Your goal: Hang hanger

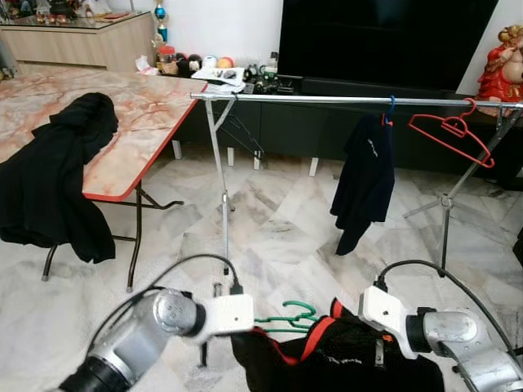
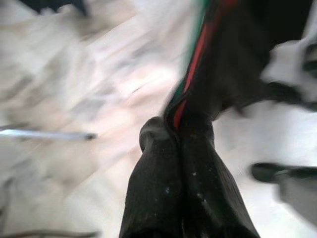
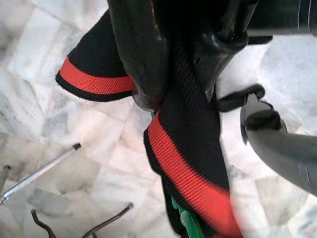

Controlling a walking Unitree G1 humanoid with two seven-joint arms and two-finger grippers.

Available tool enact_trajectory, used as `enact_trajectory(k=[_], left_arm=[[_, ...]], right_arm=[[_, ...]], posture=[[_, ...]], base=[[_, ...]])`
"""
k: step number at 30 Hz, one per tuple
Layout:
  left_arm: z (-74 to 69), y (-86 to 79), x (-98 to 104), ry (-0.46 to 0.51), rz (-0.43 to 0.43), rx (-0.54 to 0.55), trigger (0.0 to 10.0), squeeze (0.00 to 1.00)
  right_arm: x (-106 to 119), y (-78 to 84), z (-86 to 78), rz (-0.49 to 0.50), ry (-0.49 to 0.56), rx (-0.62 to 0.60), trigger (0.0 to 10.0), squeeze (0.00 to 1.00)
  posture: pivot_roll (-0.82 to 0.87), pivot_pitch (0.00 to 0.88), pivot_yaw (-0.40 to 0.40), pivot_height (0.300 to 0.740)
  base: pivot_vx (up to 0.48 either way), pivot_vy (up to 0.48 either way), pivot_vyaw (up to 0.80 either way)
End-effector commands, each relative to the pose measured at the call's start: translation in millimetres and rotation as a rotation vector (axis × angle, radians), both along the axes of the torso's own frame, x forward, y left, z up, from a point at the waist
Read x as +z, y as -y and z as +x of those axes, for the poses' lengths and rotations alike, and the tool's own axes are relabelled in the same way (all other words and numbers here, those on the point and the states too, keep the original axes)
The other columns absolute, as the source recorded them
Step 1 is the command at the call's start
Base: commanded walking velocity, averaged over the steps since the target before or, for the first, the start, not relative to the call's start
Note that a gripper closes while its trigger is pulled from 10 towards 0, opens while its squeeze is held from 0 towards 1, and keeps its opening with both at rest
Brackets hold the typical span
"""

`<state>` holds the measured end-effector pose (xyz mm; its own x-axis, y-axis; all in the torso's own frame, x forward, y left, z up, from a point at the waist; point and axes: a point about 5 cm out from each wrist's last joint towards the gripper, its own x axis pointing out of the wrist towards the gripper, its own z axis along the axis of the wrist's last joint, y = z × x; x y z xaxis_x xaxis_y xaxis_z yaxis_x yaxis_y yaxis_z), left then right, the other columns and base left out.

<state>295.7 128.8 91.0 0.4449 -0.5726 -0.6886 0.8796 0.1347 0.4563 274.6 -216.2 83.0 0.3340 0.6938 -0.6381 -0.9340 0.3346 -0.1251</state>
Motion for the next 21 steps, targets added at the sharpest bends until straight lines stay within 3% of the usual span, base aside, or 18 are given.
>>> enact_trajectory(k=[1,5,10,11,12,13,17,18,21], left_arm=[[13.2,-12.1,3,0.111,0.093,0.054,0.0,0.0],[27.1,-30.3,1,0.211,0.221,0.156,0.0,0.0],[30.6,-50.6,-6,0.19,0.348,0.26,0.0,0.0],[22.1,-57.2,-16,0.109,0.425,0.209,0.0,0.0],[22.1,-57.2,-16,0.109,0.425,0.209,0.0,0.0],[8.2,-57.0,-25,0.003,0.447,0.115,0.0,0.0],[-16.9,-41.3,-34,-0.172,0.352,-0.028,0.0,0.0],[-16.9,-41.3,-34,-0.172,0.352,-0.028,0.0,0.0],[-34.7,-27.3,-37,-0.272,0.295,-0.127,0.0,0.0]], right_arm=[[9,4.6,5.3,-0.023,0.041,0.02,10.0,0.0],[21,8.7,8.8,0.026,0.062,0.023,10.0,0.0],[38,10.9,9.9,0.099,0.077,0.037,10.0,0.0],[45,10.9,9.5,0.149,0.08,0.043,10.0,0.0],[45,10.9,9.5,0.149,0.08,0.043,10.0,0.0],[55,9.7,10.1,0.223,0.091,0.045,10.0,0.0],[69,10.9,11.0,0.304,0.111,0.053,10.0,0.0],[69,10.9,11.0,0.304,0.111,0.053,10.0,0.0],[78,15.2,12.6,0.34,0.127,0.044,10.0,0.0]], posture=[[0.0,0.0,-0.061,0.74],[-0.01,0.0,-0.062,0.74],[0.0,0.0,-0.064,0.74],[0.0,0.0,-0.064,0.74],[0.0,0.0,-0.064,0.74],[-0.01,0.0,-0.062,0.74],[-0.01,0.0,-0.063,0.74],[-0.01,0.0,-0.063,0.74],[-0.01,0.0,-0.067,0.74]], base=[[0.0,0.0,0.0],[0.0,0.0,0.0],[0.0,0.0,0.0],[0.0,0.0,0.0],[0.0,0.0,0.0],[0.0,0.0,0.0],[0.0,0.0,0.0],[0.0,0.0,0.0],[0.0,0.0,0.0]])
